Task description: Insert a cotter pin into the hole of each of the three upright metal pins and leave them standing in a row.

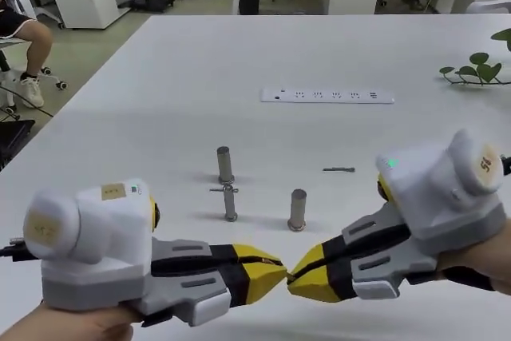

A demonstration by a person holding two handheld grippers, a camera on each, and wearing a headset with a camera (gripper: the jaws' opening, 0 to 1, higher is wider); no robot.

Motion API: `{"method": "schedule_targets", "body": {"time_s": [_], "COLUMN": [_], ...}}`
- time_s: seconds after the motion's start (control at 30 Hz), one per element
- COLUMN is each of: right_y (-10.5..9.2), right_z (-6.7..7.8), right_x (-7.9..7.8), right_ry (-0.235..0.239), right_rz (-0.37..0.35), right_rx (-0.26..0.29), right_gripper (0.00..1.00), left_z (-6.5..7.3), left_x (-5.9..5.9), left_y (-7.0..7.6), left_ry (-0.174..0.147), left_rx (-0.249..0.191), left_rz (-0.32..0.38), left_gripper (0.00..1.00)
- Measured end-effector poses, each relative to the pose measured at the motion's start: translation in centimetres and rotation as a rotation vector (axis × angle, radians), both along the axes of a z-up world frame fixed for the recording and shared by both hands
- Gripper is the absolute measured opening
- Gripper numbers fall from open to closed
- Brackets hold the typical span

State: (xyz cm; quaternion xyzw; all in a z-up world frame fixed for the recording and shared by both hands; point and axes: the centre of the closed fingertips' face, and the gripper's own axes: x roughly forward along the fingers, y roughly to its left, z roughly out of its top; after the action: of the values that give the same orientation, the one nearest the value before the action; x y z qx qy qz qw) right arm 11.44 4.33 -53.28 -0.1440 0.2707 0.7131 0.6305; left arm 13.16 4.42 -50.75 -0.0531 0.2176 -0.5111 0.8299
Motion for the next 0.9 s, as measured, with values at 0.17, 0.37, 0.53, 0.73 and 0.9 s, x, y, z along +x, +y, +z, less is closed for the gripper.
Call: {"method": "schedule_targets", "body": {"time_s": [0.17, 0.37, 0.53, 0.73, 0.9], "right_y": [-0.7, -1.7, -2.5, -3.4, -4.0], "right_z": [-0.7, -1.4, -1.9, -2.2, -2.2], "right_x": [0.3, 1.1, 2.0, 3.1, 4.1], "right_ry": [-0.05, -0.095, -0.111, -0.124, -0.134], "right_rz": [0.029, 0.031, 0.015, -0.005, -0.025], "right_rx": [-0.094, -0.176, -0.233, -0.301, -0.349], "right_gripper": [0.0, 0.0, 0.0, 0.0, 0.0], "left_z": [-1.0, -1.5, -1.7, -1.8, -1.8], "left_x": [-0.2, 0.5, 0.8, 1.1, 1.3], "left_y": [-0.1, 0.7, 0.9, 0.9, 0.9], "left_ry": [-0.001, 0.004, -0.005, -0.023, -0.045], "left_rx": [0.05, 0.067, 0.077, 0.086, 0.105], "left_rz": [-0.01, 0.036, 0.064, 0.084, 0.102], "left_gripper": [0.02, 0.07, 0.13, 0.17, 0.18]}}
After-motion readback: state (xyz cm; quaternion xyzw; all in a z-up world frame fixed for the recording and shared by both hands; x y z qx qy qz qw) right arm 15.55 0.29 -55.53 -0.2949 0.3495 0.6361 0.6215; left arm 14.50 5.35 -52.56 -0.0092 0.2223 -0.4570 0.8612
